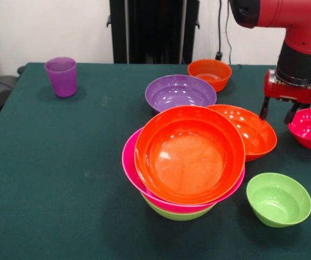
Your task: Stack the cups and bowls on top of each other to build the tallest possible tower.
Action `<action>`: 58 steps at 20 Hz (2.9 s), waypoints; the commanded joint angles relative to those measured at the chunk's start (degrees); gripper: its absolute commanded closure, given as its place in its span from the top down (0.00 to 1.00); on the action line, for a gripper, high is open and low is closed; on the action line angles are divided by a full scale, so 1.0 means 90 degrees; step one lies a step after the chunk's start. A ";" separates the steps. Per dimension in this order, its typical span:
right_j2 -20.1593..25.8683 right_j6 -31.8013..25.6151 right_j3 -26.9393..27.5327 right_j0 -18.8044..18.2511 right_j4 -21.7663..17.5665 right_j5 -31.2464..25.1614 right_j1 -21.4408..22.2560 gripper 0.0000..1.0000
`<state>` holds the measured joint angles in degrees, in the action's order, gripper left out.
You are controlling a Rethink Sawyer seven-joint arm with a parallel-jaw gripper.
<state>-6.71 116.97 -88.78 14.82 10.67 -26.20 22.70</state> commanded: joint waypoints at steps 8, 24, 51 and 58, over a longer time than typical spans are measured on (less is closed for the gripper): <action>0.0180 0.1317 0.0867 0.0359 0.0446 -0.0020 -0.0517 1.00; 0.0012 0.1248 0.1023 0.0488 0.0632 -0.0268 -0.0592 1.00; -0.0562 0.1397 0.1585 0.0572 0.0701 -0.2425 -0.0150 1.00; -0.0559 0.1275 0.1804 0.0532 0.0646 -0.2605 -0.0230 1.00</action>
<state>-14.68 116.98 -76.62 20.06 15.57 -43.86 22.23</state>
